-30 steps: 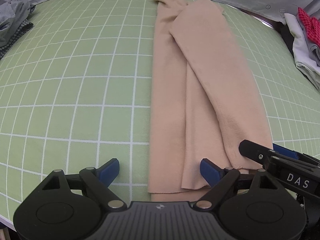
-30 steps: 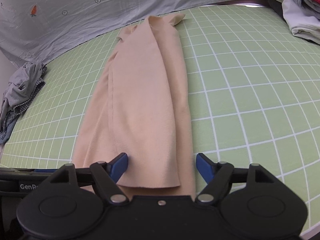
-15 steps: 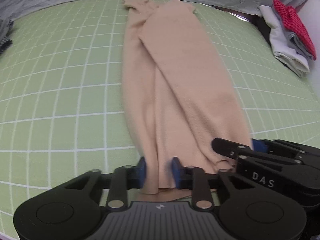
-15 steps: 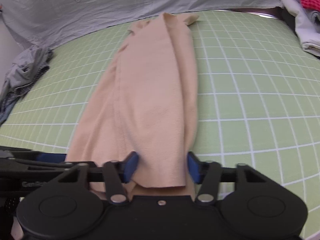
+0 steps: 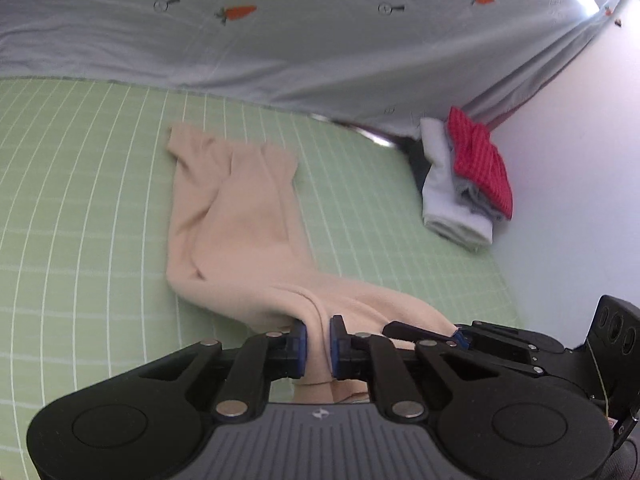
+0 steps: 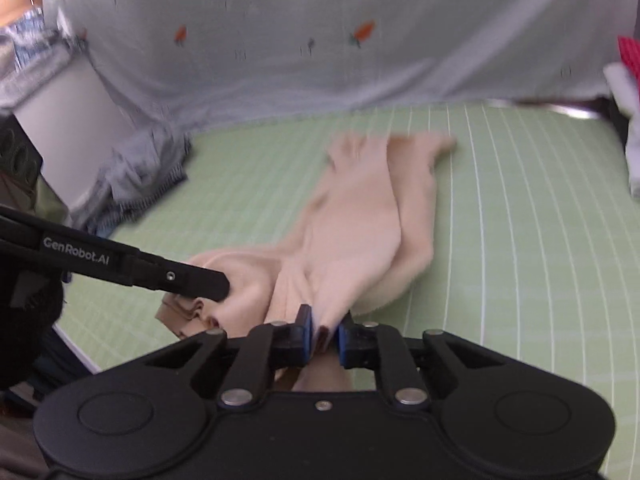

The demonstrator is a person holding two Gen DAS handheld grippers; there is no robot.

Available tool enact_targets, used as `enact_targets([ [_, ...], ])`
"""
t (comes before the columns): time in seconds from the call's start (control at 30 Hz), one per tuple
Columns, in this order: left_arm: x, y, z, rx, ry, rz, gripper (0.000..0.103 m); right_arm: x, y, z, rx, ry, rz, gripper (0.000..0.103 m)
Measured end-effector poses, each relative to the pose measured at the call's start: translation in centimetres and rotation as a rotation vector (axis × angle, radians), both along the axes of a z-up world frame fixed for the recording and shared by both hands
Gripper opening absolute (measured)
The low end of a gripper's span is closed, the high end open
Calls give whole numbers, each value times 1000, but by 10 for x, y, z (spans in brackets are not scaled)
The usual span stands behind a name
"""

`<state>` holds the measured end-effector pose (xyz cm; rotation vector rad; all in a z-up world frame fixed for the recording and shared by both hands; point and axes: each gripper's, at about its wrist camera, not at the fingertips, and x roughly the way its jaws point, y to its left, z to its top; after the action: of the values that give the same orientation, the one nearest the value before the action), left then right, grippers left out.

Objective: Fold clothes

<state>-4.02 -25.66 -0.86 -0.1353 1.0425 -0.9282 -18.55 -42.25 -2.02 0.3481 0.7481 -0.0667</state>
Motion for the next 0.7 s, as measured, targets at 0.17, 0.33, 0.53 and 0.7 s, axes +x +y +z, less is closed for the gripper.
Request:
enact_targets([
  [0.17,58,-25,28,-54,-91,53,12,59,-44,31,1,-126,-37,13],
  [0.33,131,-72,17,-19,-112,114,13,139,-80,17,-31,-133,-60,13],
  [0.53,218,-116,-59,88,-14,219,20,237,-124,-44,-24,-23,-133,15],
  [0.7,252,-115,-90,167,-4,319,65,278,-150,-103,-32,105,-302,52],
])
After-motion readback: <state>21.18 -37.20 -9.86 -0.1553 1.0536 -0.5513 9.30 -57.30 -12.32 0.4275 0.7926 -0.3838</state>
